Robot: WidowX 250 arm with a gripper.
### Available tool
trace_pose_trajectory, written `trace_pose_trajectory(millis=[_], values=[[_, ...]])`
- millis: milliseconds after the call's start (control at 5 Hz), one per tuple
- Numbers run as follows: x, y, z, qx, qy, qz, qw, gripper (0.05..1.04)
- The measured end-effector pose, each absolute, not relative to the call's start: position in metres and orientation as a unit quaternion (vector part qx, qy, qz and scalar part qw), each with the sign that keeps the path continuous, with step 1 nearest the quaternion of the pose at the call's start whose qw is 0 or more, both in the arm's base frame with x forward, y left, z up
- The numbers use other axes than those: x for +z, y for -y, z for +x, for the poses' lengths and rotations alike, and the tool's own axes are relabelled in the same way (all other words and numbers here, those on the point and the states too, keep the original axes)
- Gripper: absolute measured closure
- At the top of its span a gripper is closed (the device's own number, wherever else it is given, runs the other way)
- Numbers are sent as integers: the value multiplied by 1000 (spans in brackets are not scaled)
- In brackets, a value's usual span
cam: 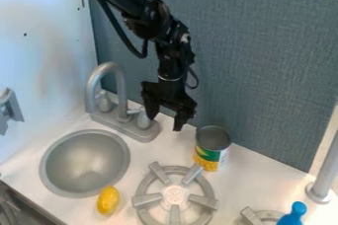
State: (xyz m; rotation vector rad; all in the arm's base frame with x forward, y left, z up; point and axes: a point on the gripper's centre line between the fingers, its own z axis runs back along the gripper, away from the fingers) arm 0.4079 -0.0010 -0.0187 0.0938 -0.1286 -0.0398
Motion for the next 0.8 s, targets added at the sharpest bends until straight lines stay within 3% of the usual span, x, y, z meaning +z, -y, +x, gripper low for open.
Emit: trace_pose_trajectory(millis=[200, 800], values=[[-24, -3, 420, 2, 67, 61, 996, 85], [-61, 22, 435, -26, 7, 69, 997, 85]])
